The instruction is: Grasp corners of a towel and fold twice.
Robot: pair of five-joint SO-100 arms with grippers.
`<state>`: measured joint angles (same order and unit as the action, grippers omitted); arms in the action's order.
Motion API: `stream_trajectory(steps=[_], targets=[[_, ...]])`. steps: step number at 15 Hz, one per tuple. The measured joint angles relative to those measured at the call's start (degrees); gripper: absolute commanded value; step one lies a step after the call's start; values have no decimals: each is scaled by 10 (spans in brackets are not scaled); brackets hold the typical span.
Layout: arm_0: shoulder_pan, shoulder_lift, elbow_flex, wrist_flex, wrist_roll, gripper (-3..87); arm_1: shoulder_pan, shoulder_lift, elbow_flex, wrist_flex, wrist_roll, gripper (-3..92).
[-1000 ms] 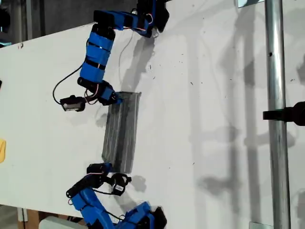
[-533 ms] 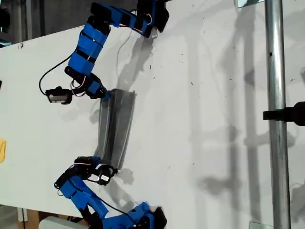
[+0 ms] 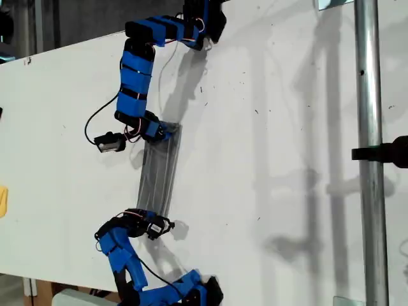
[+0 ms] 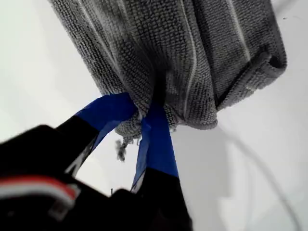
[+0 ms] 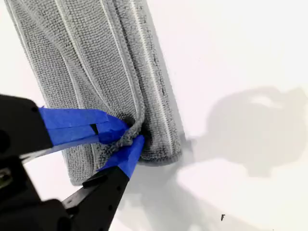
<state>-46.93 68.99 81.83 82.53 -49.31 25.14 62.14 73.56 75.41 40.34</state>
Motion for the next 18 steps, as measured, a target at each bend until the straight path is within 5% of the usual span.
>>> stream_trajectory(steps=[2,4,8,12,15,18], targets=[[13,18,1,4,-8,157,0,0,0,1,3,51],[20,32,-2,31,-9,227,0,1,0,20,8,392],[19,105,-47,113,-15,220,13,76,2,100,17,405],[18,301,61,132,-53,189,42,223,111,145,60,406],[72,538,266,104,-121,125,45,462,321,145,139,404],[217,817,511,35,-265,94,-58,734,484,186,294,379]])
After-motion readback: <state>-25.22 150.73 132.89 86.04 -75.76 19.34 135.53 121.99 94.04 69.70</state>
